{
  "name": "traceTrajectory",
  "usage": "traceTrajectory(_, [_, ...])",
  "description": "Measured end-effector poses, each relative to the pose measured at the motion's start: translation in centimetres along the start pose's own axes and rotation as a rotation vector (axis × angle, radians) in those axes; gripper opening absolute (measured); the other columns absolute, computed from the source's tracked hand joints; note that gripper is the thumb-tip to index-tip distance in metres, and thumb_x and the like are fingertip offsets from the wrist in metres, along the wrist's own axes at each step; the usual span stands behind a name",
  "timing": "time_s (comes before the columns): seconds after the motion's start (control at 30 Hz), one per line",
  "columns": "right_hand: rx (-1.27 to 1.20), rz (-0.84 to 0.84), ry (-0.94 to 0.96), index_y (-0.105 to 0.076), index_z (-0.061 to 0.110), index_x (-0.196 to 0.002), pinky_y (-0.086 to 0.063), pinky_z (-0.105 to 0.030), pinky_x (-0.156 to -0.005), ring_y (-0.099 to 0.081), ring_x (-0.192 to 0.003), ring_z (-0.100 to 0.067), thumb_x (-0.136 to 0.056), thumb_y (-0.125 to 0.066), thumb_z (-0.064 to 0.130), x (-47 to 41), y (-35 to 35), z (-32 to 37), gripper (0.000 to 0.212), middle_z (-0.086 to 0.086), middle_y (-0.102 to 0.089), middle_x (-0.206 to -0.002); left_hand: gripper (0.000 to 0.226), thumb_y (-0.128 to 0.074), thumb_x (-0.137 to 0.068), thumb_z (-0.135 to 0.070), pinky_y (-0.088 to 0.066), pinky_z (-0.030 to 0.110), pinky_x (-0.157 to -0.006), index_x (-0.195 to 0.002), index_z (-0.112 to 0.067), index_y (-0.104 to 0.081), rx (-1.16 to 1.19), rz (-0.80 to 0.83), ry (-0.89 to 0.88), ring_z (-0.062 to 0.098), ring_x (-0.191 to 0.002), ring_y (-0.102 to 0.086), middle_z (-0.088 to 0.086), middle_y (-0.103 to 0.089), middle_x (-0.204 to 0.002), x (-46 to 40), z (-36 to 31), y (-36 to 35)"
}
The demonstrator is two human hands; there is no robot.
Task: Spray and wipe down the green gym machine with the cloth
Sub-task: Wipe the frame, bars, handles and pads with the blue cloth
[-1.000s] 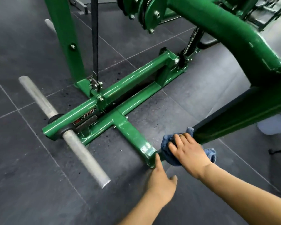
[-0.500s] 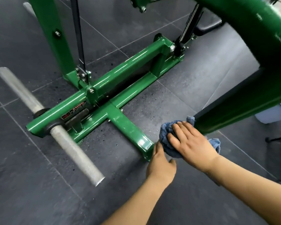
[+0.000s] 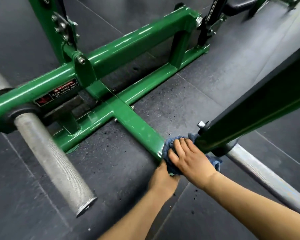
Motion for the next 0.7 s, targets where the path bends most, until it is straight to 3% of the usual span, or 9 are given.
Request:
traceTrajectory(0.2, [0.020,0.016,0.048,-0.055,-0.002,-0.112,-0.032,-0.054,-0.100,-0.057,-0.100,-0.047,-0.086,-0.034,0.010,0.7,-8.2,4.3,0.036,-0.033,-0.055,-0.114,0.037,-0.068,-0.082,-0.033,-0.052,0.033,-0.082,-0.110,-0.012,-0.062,-0.052,0.002,-0.029,0.028,-0.105,-0.064,0.009,-0.070,-0.108,-4.5,5.4,-2.8])
traceTrajectory(0.4, [0.049,0.082,0.054,-0.049,-0.003,-0.114,-0.032,-0.055,-0.096,-0.059,-0.099,-0.047,-0.081,-0.035,0.016,0.2,-15.5,8.7,0.041,-0.032,-0.057,-0.113,0.037,-0.063,-0.084,-0.040,-0.049,0.031,-0.085,-0.112,-0.015,-0.061,-0.217,0.037,-0.065,0.028,-0.110,-0.061,0.008,-0.068,-0.115,-9.5,11.0,-5.0])
traceTrajectory(0.57, [0.081,0.069,-0.072,-0.051,-0.002,-0.107,-0.035,-0.051,-0.079,-0.057,-0.081,-0.039,-0.075,-0.035,0.021,-1.2,-17.0,9.6,0.042,-0.029,-0.058,-0.097,0.032,-0.059,-0.087,-0.029,-0.046,0.029,-0.088,-0.116,-0.014,-0.060,-0.279,0.102,-0.106,0.028,-0.113,-0.059,0.008,-0.066,-0.120,-12.0,12.9,-4.6])
traceTrajectory(0.7, [-0.148,0.174,-0.331,-0.061,0.010,-0.087,-0.038,-0.040,-0.055,-0.051,-0.065,-0.031,-0.042,-0.071,0.027,-3.4,-15.7,8.0,0.050,-0.016,-0.054,-0.077,0.049,-0.050,-0.092,-0.016,-0.040,0.027,-0.095,-0.141,-0.017,-0.044,-0.234,0.043,-0.159,0.028,-0.124,-0.052,0.011,-0.058,-0.134,-12.5,11.3,-1.8])
Point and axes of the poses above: each hand's wrist, its own x-axis away from the middle knuckle, its own y-axis out of the back of the hand, z = x × y, the point moved 9 cm from there along -x, towards the middle knuckle
